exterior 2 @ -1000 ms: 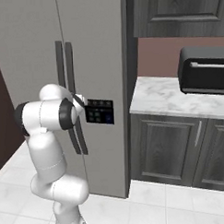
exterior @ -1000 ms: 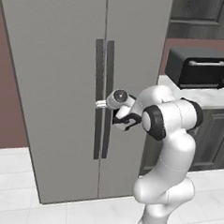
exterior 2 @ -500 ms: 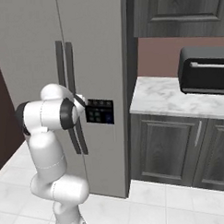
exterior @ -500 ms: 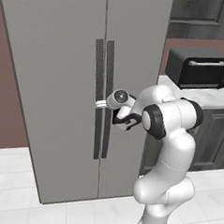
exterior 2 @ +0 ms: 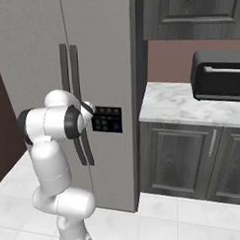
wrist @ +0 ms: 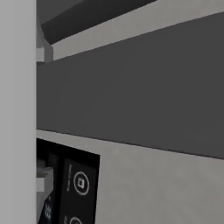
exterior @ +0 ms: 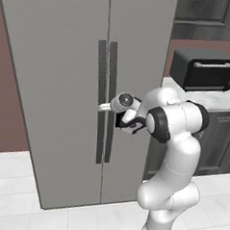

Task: Store the kebab skewer in the freezer for long-term storage. Close the freezer door after placing the cooked food.

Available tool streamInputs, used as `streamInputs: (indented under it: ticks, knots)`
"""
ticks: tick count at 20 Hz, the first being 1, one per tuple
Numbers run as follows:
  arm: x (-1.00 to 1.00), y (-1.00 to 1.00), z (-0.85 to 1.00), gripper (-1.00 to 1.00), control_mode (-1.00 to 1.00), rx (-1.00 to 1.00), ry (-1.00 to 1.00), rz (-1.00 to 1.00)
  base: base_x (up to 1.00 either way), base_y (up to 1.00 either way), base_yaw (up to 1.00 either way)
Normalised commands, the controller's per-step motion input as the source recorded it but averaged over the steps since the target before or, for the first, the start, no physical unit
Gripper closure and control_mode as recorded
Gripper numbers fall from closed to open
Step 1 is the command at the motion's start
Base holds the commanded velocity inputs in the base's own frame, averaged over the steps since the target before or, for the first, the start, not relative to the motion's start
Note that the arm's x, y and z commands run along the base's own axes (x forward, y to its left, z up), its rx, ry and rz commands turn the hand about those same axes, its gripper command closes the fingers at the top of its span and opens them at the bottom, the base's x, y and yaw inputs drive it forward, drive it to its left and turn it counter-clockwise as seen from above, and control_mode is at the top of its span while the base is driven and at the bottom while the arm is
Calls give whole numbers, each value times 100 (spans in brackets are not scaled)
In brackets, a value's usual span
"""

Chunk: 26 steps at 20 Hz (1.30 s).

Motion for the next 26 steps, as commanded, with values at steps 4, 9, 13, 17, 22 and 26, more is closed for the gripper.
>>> streamInputs:
  ticks: [4, 9, 13, 17, 22, 26]
  knots:
    - [27, -7, 94, -100, -100, 0, 0, 0, 0, 0, 0]
    - [-3, -1, 75, -100, -100, 0, -1, 0, 0, 0, 0]
    - [-26, 0, 65, -100, -100, 0, 0, 0, 0, 0, 0]
    - [-26, 0, 85, -100, -100, 0, -2, 0, 0, 0, 0]
    - [-35, 0, 98, -100, -100, 0, -2, 0, 0, 0, 0]
    - [-37, -14, 100, -100, -100, 0, 0, -3, 0, 0, 0]
